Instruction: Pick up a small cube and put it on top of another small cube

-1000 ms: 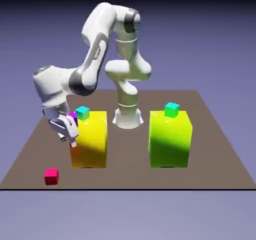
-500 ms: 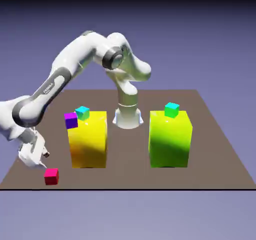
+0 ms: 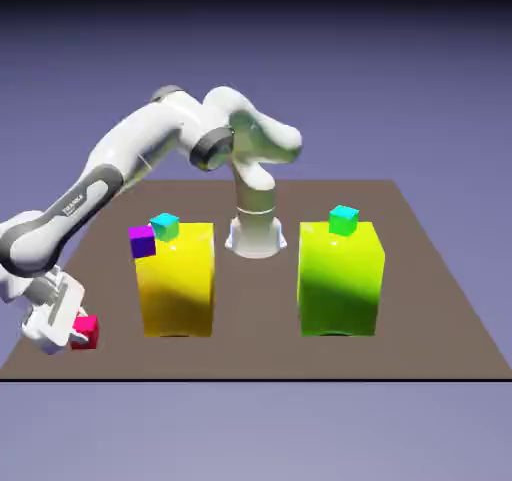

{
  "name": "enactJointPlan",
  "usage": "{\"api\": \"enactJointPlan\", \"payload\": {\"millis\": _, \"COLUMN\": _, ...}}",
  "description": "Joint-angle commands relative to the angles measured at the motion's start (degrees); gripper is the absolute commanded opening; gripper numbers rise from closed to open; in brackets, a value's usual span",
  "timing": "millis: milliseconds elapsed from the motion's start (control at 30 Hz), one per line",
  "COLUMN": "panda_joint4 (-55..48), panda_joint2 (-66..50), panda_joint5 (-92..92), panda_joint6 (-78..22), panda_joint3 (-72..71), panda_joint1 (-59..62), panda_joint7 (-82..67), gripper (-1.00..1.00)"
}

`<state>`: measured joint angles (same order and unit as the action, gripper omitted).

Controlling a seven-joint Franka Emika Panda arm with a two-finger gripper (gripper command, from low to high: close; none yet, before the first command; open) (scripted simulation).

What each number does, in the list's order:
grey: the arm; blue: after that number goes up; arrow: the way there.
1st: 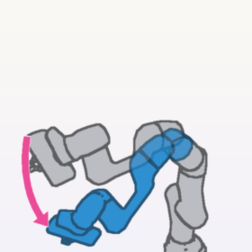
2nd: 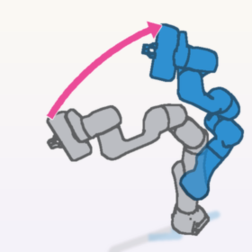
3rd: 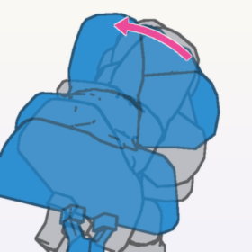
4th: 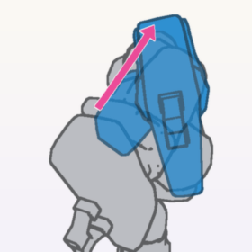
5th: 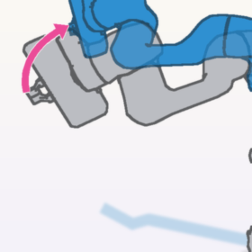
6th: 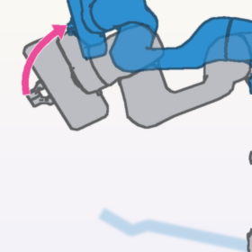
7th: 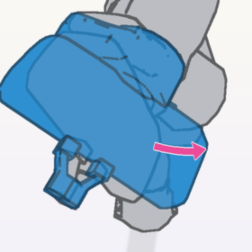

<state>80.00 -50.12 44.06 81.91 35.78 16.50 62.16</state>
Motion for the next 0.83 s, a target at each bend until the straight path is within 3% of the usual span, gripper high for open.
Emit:
{"api": "enactJointPlan", "payload": {"millis": 0, "panda_joint4": 0.91, "panda_joint2": 2.08, "panda_joint5": -1.91, "panda_joint6": -1.08, "panda_joint3": 0.51, "panda_joint1": -1.09, "panda_joint7": -0.85, "gripper": -1.0}}
{"api": "enactJointPlan", "payload": {"millis": 433, "panda_joint4": 12.7, "panda_joint2": 29.06, "panda_joint5": -25.39, "panda_joint6": -14.84, "panda_joint3": 7.09, "panda_joint1": -15.18, "panda_joint7": -11.66, "gripper": -1.0}}
{"api": "enactJointPlan", "payload": {"millis": 700, "panda_joint4": 26.24, "panda_joint2": 33.14, "panda_joint5": -26.52, "panda_joint6": -4.36, "panda_joint3": 6.83, "panda_joint1": -18.68, "panda_joint7": -11.02, "gripper": -1.0}}
{"api": "enactJointPlan", "payload": {"millis": 733, "panda_joint4": 26.24, "panda_joint2": 33.14, "panda_joint5": -26.52, "panda_joint6": -4.36, "panda_joint3": 6.83, "panda_joint1": -18.68, "panda_joint7": -11.02, "gripper": 1.0}}
{"api": "enactJointPlan", "payload": {"millis": 800, "panda_joint4": 24.17, "panda_joint2": 32.52, "panda_joint5": -26.35, "panda_joint6": -5.97, "panda_joint3": 6.87, "panda_joint1": -18.15, "panda_joint7": -11.12, "gripper": 1.0}}
